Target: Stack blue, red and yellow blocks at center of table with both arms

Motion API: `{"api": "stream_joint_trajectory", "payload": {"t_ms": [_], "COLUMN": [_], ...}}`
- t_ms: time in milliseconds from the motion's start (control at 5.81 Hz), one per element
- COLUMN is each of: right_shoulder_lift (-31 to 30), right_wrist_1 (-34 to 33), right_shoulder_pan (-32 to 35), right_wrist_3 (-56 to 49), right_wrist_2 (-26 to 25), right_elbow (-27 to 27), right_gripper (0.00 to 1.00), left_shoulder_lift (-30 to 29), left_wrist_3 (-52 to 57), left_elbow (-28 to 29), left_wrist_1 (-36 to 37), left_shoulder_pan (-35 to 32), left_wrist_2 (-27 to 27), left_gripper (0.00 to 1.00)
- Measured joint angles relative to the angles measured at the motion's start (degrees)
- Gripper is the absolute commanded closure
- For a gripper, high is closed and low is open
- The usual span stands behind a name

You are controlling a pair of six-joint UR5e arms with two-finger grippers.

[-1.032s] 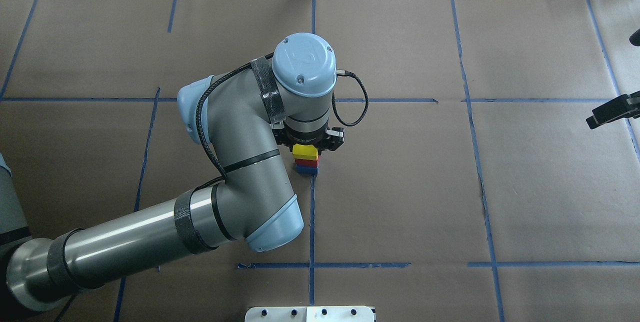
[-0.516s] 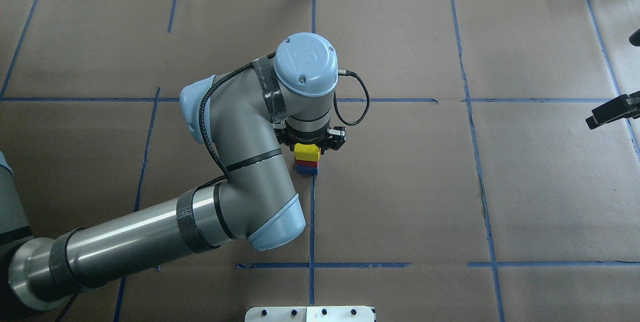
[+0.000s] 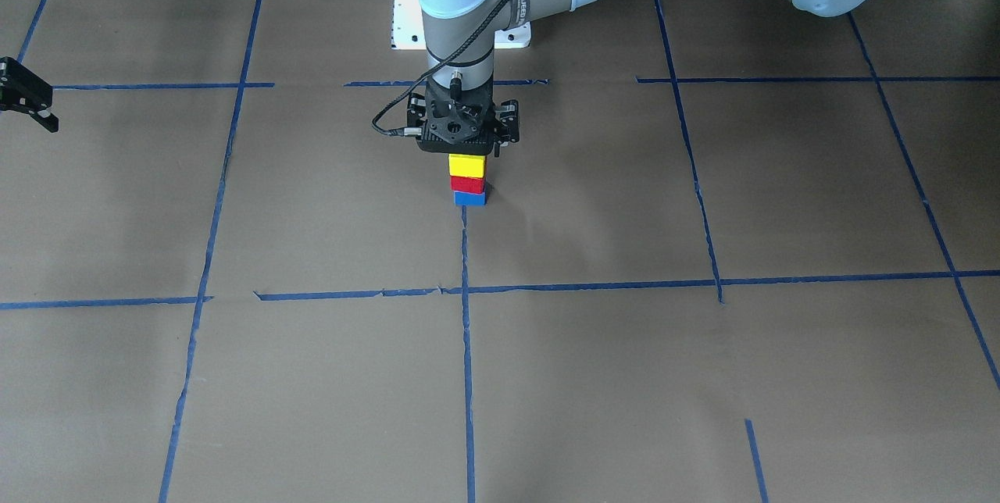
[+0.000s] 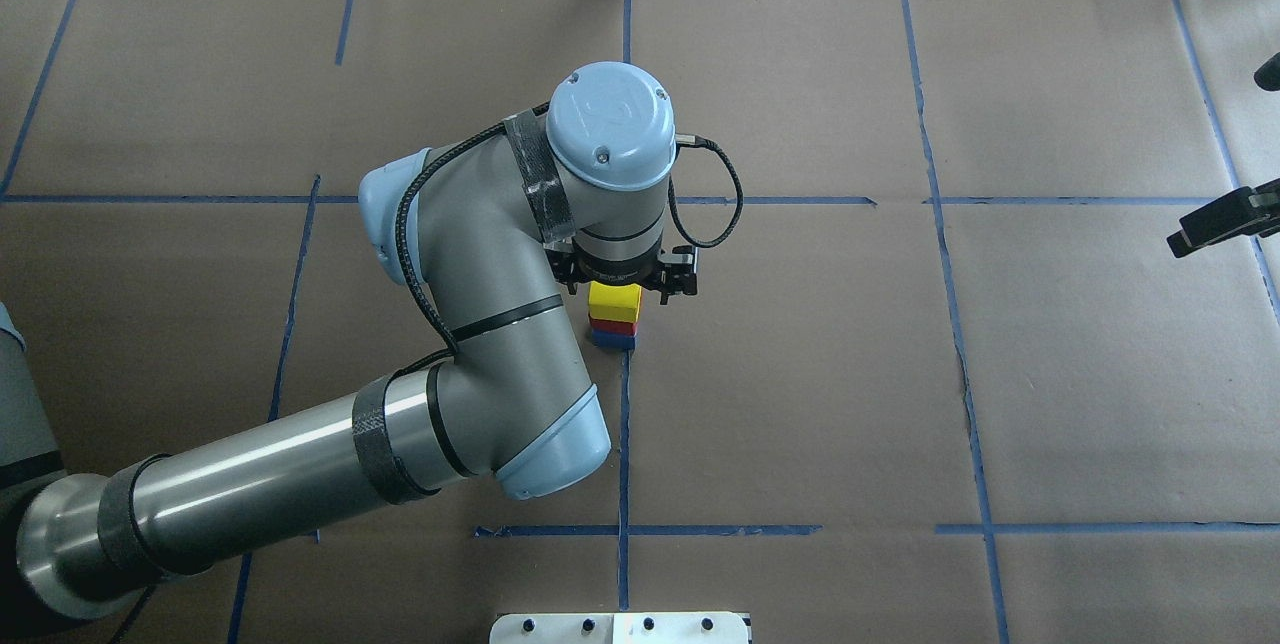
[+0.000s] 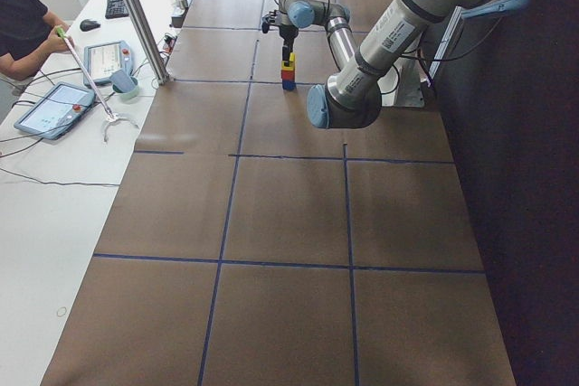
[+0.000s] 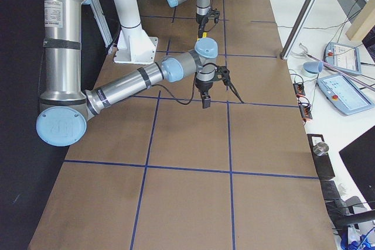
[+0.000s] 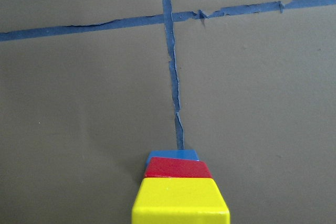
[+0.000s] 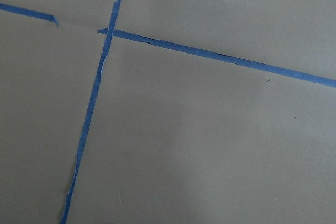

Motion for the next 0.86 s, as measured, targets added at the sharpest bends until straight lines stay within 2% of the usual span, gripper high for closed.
{"api": "stream_joint_trajectory", "payload": {"t_ms": [172,344,516,860], "right_shoulder_lift": [0.18,0.38,0.73,2.66], "right_wrist_1": [-0.01,-0.04,-0.11,-0.47], "right_shoulder_pan": [0.06,0.61,1.36,5.2], "right_wrist_3": [-0.16,-0.3,-0.44,-1.61], "right_wrist_2": [0.05,0.12,0.04,0.22], "right_elbow": [-0.1,-0.27,-0.67,-3.27], "right_gripper": [0.0,0.0,0.0,0.0], "left_shoulder_lift": [2.36,7.38,13.39,27.6], "left_wrist_3": [0.07,0.23,2.19,13.43], "left_elbow": [-5.83,-13.81,-21.27,-31.12], "left_wrist_1": [0.53,1.13,1.69,1.89], "left_shoulder_pan": [-1.71,-3.7,-5.59,-11.02], "left_wrist_2": [-0.08,-0.23,-0.4,-2.99], "left_gripper": [0.0,0.0,0.0,0.0]}}
